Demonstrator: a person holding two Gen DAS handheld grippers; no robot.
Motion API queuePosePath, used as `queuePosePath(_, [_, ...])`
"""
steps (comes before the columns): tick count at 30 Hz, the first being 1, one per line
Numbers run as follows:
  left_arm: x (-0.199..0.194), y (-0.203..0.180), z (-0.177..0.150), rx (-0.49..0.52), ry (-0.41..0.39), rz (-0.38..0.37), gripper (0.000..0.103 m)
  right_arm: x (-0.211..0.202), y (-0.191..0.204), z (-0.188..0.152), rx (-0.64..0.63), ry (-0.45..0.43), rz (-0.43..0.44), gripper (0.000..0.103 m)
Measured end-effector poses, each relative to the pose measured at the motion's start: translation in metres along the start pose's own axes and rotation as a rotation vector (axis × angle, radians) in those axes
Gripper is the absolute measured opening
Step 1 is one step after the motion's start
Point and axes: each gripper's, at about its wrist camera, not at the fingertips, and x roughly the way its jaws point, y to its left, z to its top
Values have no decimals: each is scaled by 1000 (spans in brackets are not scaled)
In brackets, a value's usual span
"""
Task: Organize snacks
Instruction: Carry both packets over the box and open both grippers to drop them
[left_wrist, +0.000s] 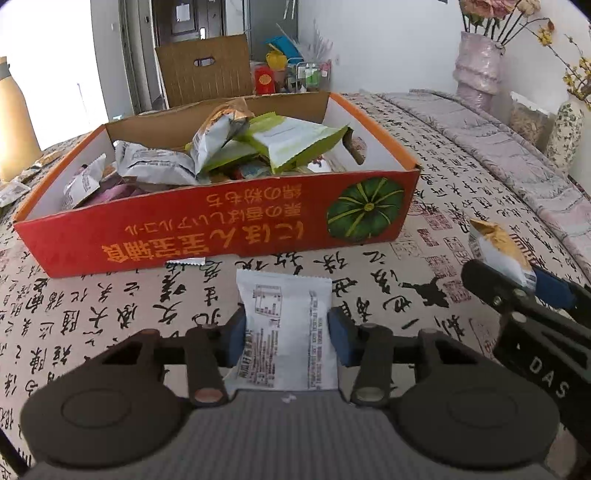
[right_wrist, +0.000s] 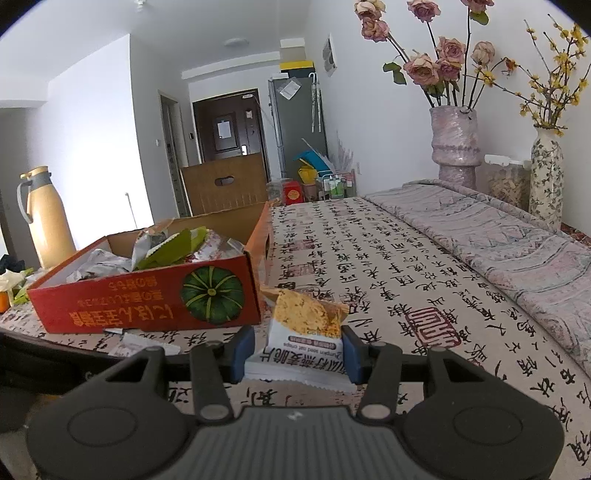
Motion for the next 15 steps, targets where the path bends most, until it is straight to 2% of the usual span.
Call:
queuePosePath(3, [-5,0,-4,7,-20,-1,42,-1,-1,0,3,-5,6,49])
queuePosePath(6, [-13,4,-7,7,-42,-10,35,-2,0,0,-3,-8,6,49])
queuePosePath(7, [-16,6,-7,6,-49,-14,32,-2,1,0,-5,-9,7,49])
queuePosePath(8, [-21,9,-8,6,-59,-19,19,-3,1,0,-7,-9,9,49])
queuePosePath(11, [-33,17,-5,9,-87,-39,14,-6,4,2,-11,-14,21,49])
queuePosePath(15, [-44,25,-1,6,-119,-57,13,-10,9,7,-13,-27,38,49])
